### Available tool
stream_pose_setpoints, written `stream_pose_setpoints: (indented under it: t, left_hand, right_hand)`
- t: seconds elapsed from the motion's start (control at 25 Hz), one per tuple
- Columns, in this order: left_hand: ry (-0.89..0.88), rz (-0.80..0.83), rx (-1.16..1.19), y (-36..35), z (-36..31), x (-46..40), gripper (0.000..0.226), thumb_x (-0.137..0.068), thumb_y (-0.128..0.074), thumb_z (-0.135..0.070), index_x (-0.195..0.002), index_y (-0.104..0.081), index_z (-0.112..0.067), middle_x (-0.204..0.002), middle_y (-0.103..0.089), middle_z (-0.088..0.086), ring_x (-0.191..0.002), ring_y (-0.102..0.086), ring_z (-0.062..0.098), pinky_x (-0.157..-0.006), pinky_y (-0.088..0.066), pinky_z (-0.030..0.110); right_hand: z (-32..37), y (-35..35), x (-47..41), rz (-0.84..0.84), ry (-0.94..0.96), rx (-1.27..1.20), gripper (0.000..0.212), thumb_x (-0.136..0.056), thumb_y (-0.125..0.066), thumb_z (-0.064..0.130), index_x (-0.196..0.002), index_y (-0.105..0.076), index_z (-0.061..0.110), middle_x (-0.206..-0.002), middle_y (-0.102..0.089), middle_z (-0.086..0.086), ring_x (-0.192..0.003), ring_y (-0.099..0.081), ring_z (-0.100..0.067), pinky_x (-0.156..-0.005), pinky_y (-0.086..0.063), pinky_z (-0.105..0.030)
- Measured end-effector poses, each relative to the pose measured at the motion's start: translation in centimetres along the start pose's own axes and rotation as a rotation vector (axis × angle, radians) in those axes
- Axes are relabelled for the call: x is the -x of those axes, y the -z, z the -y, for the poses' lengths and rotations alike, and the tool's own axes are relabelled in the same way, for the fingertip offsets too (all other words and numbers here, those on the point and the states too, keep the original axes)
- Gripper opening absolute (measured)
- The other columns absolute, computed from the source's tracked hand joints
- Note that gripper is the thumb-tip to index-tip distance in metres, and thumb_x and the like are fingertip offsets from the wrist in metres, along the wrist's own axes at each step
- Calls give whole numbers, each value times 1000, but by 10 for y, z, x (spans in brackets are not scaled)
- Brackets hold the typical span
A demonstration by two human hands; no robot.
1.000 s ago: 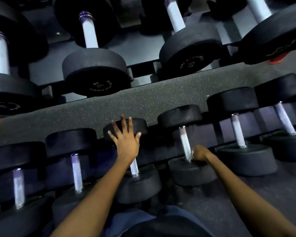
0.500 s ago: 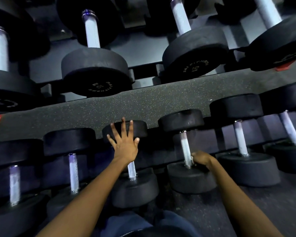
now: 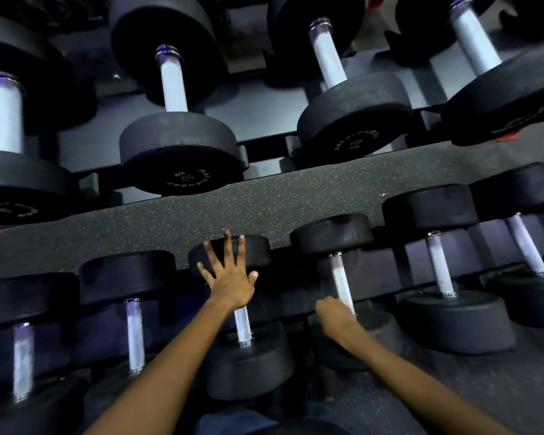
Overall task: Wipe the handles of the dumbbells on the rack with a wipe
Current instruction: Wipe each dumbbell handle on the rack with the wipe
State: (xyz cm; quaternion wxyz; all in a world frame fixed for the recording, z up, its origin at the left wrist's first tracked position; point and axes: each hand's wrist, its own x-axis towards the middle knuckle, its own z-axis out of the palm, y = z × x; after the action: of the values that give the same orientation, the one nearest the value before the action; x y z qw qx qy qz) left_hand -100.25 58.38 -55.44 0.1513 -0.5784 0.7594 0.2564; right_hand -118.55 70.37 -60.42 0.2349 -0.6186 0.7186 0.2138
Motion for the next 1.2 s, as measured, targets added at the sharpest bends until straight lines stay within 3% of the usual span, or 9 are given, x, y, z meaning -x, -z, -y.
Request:
stream_pose_setpoints:
  t: [0.08,0.24,0.4,0.52,0.64,0.72,0.8,1.04,1.2]
  left_hand:
    - [-11,-20,4,0,0,1,81,-101,-38,-42,-147,27,-29,-138,53,-5,-129,45,42,-106,15,67]
    - [-12,-26,-3,-1,-1,3,80,-101,-37,-44,-147,27,-28,-138,52,-6,-130,45,41,-107,13,67]
    - [-14,-10,-14,-1,-1,2,83,-101,-39,-45,-147,28,-28,-135,55,-6,-127,48,40,-107,13,67]
    - [-15,-3,-13,0,0,0,87,-100,-41,-45,-144,31,-27,-134,57,-7,-118,54,36,-106,14,67]
    - [2,27,-34,1,1,1,91,-98,-41,-49,-136,39,-28,-131,60,-6,-115,56,37,-106,16,66]
    - [27,37,-38,0,1,0,93,-97,-42,-52,-134,40,-29,-131,60,-6,-116,56,38,-105,17,66]
    - [49,40,-31,-1,-1,-2,93,-97,-42,-53,-135,40,-29,-132,59,-5,-114,57,37,-105,18,65]
    - [74,48,-36,3,-7,0,91,-98,-41,-50,-137,38,-28,-130,58,-7,-124,50,39,-107,15,65]
    - [40,27,-47,1,-1,0,90,-98,-40,-50,-136,38,-28,-134,56,-5,-120,52,37,-107,14,66]
  right_hand:
    - [-4,3,-9,50,185,76,30,-95,-42,6,-120,-55,-1,-126,-54,-21,-118,-52,-35,-97,-40,-40]
    - [-58,-3,-5,95,278,54,33,-96,-43,23,-114,-63,3,-119,-59,-18,-110,-57,-31,-90,-43,-35]
    - [-115,-13,6,48,52,-72,31,-96,-45,25,-118,-60,10,-124,-57,-12,-114,-54,-25,-93,-40,-31]
    - [-129,-17,-9,1,-144,-545,39,-79,-63,36,-104,-68,6,-109,-68,-15,-103,-63,-21,-79,-46,-24]
    - [-102,-16,-20,439,35,-1187,36,-56,-68,20,-89,-66,4,-86,-65,-13,-71,-62,-13,-64,-47,-19]
    - [-95,-18,-29,554,139,-1336,30,-57,-73,8,-83,-59,4,-76,-63,-10,-61,-60,-12,-60,-47,-19]
    - [-98,-25,-37,516,141,-1357,31,-60,-73,-2,-85,-55,4,-71,-66,-6,-64,-64,-13,-64,-49,-23]
    - [-108,-48,-38,156,-44,-1126,30,-57,-86,7,-81,-68,12,-78,-70,1,-73,-63,-10,-67,-49,-20]
    - [-102,-37,-35,219,-142,-1084,11,-73,-55,-13,-75,-63,-6,-63,-60,-6,-57,-54,-12,-54,-42,-23]
